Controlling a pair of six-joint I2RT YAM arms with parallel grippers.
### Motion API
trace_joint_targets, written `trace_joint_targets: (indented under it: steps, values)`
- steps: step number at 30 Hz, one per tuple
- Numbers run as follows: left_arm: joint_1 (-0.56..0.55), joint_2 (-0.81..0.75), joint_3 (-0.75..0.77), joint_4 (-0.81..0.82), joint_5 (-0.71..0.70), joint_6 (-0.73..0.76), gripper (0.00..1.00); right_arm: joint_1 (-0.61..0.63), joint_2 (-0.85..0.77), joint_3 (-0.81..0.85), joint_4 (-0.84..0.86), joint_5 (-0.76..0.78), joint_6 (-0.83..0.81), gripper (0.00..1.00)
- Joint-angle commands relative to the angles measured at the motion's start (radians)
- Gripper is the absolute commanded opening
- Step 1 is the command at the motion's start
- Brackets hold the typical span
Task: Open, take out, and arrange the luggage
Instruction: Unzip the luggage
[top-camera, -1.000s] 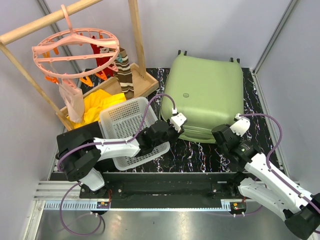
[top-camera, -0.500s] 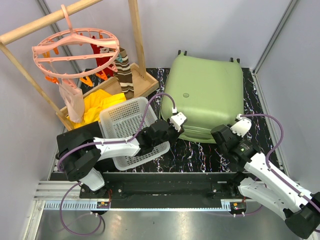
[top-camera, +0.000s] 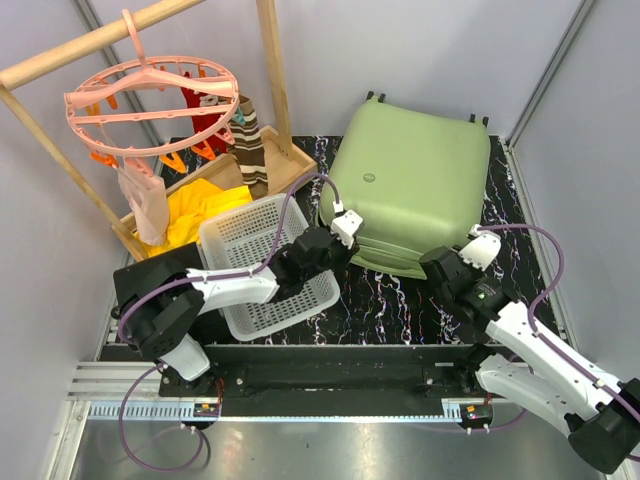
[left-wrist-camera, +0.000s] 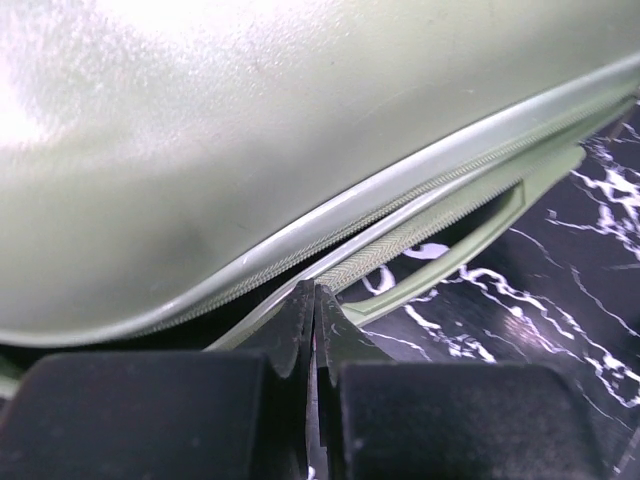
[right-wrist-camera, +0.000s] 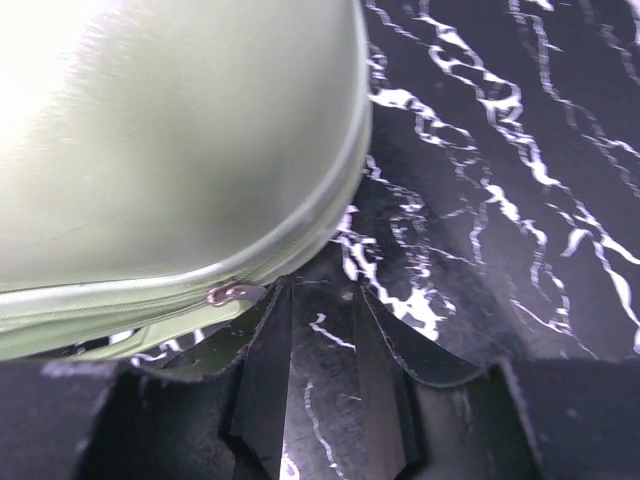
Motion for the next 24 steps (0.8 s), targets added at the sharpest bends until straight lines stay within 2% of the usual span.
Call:
trace_joint_targets:
  steps: [1,5,8,13,24]
  values:
    - [0.042,0.050,-0.003,-0.115,-0.115,0.017,0.00,0.003,-0.033,0.001,0.103,-0.052,-0.069,0.39]
    - [0.048,0.054,0.005,-0.127,-0.119,0.009,0.00,0.009,-0.099,-0.022,0.224,-0.138,-0.148,0.41]
    - [0.057,0.062,0.009,-0.136,-0.120,0.000,0.00,0.014,-0.036,-0.003,0.252,-0.178,-0.194,0.43]
    - [0.080,0.065,0.011,-0.150,-0.126,-0.018,0.00,0.058,0.094,0.021,0.288,-0.148,-0.206,0.46]
    - [0.121,0.067,0.014,-0.170,-0.109,-0.044,0.00,0.069,0.119,0.046,0.273,-0.053,-0.174,0.47]
